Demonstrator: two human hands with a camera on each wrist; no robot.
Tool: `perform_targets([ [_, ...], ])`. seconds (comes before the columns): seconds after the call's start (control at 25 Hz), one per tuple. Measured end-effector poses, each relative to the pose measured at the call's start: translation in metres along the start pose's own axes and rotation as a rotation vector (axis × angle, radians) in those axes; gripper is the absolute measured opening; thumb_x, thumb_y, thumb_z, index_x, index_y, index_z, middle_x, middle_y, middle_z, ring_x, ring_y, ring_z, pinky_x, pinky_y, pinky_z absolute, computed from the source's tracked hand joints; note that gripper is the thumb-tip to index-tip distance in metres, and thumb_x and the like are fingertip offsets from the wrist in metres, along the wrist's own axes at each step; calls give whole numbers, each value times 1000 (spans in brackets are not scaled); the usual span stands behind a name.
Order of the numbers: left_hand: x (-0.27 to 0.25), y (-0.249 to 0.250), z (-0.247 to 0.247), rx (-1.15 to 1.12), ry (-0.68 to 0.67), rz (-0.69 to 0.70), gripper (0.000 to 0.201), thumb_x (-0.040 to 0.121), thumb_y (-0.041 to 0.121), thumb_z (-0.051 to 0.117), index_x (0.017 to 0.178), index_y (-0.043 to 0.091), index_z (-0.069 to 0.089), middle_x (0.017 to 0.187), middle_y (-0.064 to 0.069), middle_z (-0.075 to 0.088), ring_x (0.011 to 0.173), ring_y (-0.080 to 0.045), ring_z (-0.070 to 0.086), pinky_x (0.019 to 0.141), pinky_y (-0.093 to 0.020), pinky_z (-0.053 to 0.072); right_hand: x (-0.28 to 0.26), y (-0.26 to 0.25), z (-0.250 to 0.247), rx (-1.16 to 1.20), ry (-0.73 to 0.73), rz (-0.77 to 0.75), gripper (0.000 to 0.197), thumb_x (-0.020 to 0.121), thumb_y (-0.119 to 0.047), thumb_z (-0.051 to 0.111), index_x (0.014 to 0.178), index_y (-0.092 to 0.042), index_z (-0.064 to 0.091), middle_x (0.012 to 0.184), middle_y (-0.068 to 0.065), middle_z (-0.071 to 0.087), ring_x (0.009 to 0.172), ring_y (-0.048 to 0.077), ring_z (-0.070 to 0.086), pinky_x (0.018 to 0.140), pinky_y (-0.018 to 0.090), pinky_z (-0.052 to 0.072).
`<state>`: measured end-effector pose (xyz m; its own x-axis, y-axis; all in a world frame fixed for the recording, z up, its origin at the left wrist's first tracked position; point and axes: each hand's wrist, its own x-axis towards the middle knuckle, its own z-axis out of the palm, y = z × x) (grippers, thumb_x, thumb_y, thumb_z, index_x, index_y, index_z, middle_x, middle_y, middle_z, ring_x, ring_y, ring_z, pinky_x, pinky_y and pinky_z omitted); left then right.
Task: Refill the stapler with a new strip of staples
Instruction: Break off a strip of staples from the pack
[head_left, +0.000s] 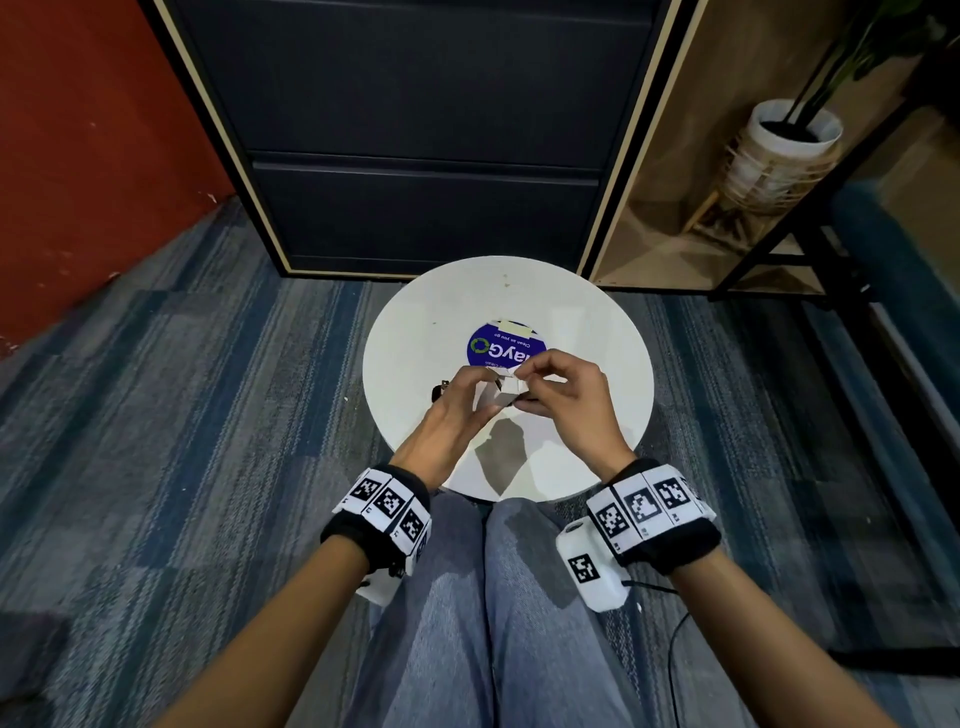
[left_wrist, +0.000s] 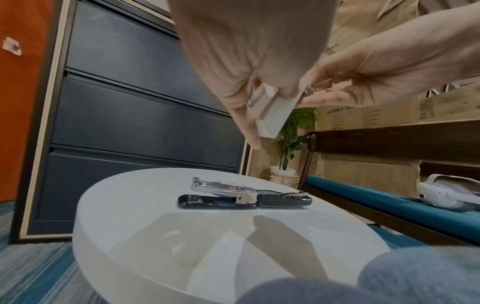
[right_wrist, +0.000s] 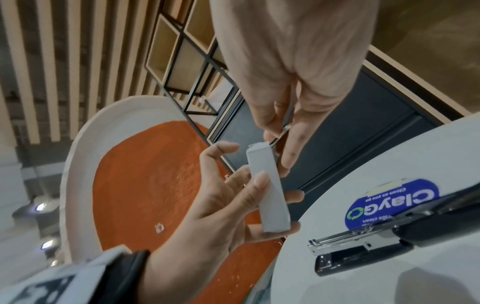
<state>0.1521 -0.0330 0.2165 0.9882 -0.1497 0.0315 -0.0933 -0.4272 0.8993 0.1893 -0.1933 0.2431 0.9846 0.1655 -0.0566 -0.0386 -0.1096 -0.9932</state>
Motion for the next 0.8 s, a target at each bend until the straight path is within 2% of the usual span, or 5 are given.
perform_targets([
  [0.12, -1, 2, -3, 15, -5, 7, 20, 94, 33, 46, 99, 49, 37, 100, 26, 45, 89, 11, 50, 83, -25, 38, -3, -4, 3, -50, -16, -23, 22, 90, 3, 48, 83, -10, 65, 92, 13, 67, 84, 37, 71, 75, 30, 60],
  [0.28, -2, 6, -7, -3, 22, -8, 41, 92, 35, 48, 128, 39, 28, 123, 15, 44, 118, -14, 49, 101, -29, 38, -2, -13, 2, -13, -42, -63, 25, 86, 4, 52, 69, -9, 64, 79, 7, 61, 74, 29, 65, 80, 43, 58],
  [0.56, 5, 0, -9, 13, 63, 44, 39, 96, 10, 45, 131, 9, 30, 120, 4, 43, 114, -13, 47, 87, 6, 33, -3, -16, -2, -193, -92, -219, 17, 70, -3, 78, 87, -1, 74, 86, 5, 67, 81, 29, 69, 80, 44, 58],
  [0.68, 6, -3, -7, 56, 21, 98, 40, 97, 11, 40, 134, 6, 26, 131, -5, 41, 121, -15, 44, 99, 0, 33, -3, -15, 0, -226, -81, -217, 25, 68, -7, 81, 91, -5, 74, 88, 0, 68, 78, 22, 68, 76, 37, 60],
  [0.8, 5, 0, -8, 192, -47, 128, 53, 92, 31, 35, 138, 8, 22, 132, -2, 32, 125, -20, 37, 110, -28, 34, -4, -13, 5, -194, -21, -206, 25, 65, -8, 83, 88, -7, 75, 84, 4, 71, 67, 10, 65, 68, 23, 57],
])
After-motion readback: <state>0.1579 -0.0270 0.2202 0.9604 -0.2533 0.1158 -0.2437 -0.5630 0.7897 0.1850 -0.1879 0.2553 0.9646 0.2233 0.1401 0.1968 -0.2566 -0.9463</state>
